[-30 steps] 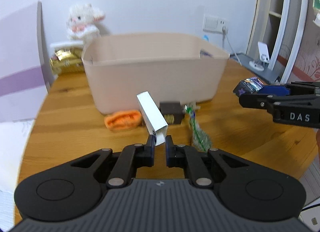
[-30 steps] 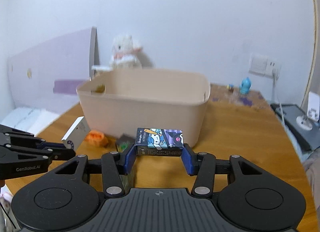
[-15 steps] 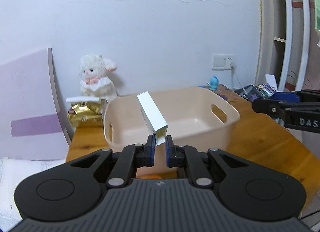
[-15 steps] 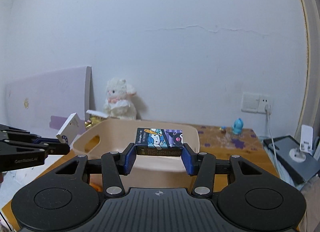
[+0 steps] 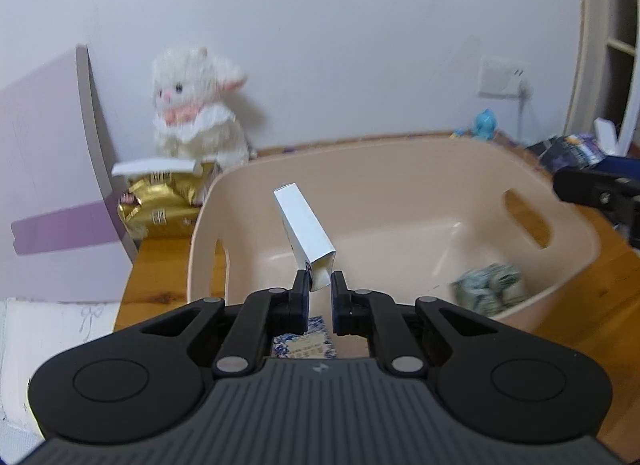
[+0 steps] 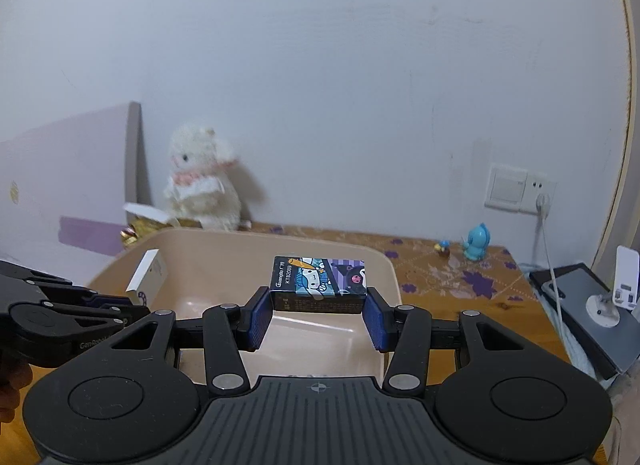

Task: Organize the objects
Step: 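Lower the white box into bin with left gripper while right drops snack box, then grasp the orange sponge with left gripper while right grasps the green herb bag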

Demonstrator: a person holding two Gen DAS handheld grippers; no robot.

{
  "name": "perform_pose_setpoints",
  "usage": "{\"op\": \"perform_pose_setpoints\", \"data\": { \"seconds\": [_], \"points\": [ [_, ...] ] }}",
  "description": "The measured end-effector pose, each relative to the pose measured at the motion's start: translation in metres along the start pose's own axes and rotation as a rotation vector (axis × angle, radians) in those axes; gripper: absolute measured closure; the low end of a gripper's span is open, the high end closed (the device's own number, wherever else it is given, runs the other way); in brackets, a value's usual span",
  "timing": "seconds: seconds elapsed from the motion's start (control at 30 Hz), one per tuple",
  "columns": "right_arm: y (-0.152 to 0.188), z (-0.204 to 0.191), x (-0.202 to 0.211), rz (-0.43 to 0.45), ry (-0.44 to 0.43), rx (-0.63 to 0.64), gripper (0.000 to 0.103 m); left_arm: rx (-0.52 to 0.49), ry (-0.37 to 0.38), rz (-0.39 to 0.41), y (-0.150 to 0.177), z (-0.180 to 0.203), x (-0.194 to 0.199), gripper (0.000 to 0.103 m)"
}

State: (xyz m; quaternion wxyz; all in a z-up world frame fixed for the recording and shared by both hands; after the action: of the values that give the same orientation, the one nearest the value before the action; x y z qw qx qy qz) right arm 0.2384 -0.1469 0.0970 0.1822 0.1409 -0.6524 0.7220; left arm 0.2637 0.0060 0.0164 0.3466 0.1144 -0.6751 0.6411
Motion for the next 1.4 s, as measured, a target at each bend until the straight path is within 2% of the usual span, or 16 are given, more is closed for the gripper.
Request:
{"op": "perform_pose_setpoints", "data": {
  "seconds": [0.13,0.27,0.33,0.4,0.43,0.5,0.53,0.57,0.67,0.77,0.87,1.03,1.2,1.4],
  "points": [
    [0.009,-0.007,-0.024,-0.047,0.015,0.019,0.057,0.024,-0.01,-0.054,0.006,-0.015,-0.024,0.091],
    [0.015,-0.012,-0.038,-0.08,0.027,0.041,0.057,0.012,-0.005,-0.062,0.004,-0.017,-0.03,0.089],
    [0.015,-0.012,-0.04,-0.086,0.03,0.038,0.047,0.019,0.003,-0.062,0.005,-0.017,-0.03,0.088],
    [0.013,-0.01,-0.036,-0.082,0.02,0.025,0.044,0.024,0.005,-0.054,0.005,-0.015,-0.028,0.087],
    [0.012,-0.008,-0.033,-0.077,0.02,0.023,0.039,0.019,0.005,-0.051,0.005,-0.014,-0.026,0.085],
    [0.01,-0.004,-0.025,-0.058,0.027,0.019,0.032,0.011,0.001,-0.039,0.003,-0.011,-0.019,0.063],
    [0.009,-0.002,-0.021,-0.052,0.027,0.016,0.028,0.011,-0.007,-0.034,0.002,-0.009,-0.016,0.044],
    [0.008,-0.001,-0.017,-0.047,0.025,0.01,0.027,0.009,-0.02,-0.026,0.001,-0.008,-0.011,0.036],
    [0.008,0.003,-0.002,-0.037,0.014,-0.006,0.023,-0.013,-0.016,0.003,0.001,0.0,0.006,0.03],
    [0.011,0.005,0.013,-0.029,0.012,-0.009,0.014,-0.03,-0.021,0.024,0.003,0.008,0.023,0.021],
    [0.016,0.006,0.028,-0.031,0.005,-0.004,0.008,-0.033,-0.032,0.033,0.006,0.012,0.038,0.017],
    [0.024,0.005,0.054,-0.027,0.007,0.006,0.0,-0.031,-0.045,0.03,0.017,0.02,0.06,0.016],
    [0.034,0.008,0.071,-0.045,-0.003,-0.002,0.0,-0.049,-0.071,0.023,0.034,0.026,0.075,0.011],
    [0.054,0.006,0.082,-0.098,-0.02,0.017,0.0,-0.081,-0.081,-0.057,0.068,0.026,0.077,0.011]
  ]
}}
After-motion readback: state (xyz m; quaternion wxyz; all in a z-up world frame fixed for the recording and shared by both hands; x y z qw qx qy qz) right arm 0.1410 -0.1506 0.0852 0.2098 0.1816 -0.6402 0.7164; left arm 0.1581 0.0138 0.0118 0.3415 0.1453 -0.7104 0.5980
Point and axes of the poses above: each gripper's, at about its wrist camera, not at the fingertips, and x roughly against the way its jaws point, z to its right, y to its underside, the point moved 3 cm from there along -x, roughly the way its jaws point, and after that the axes turned 13 degrees about y, right-handed, at the moved point
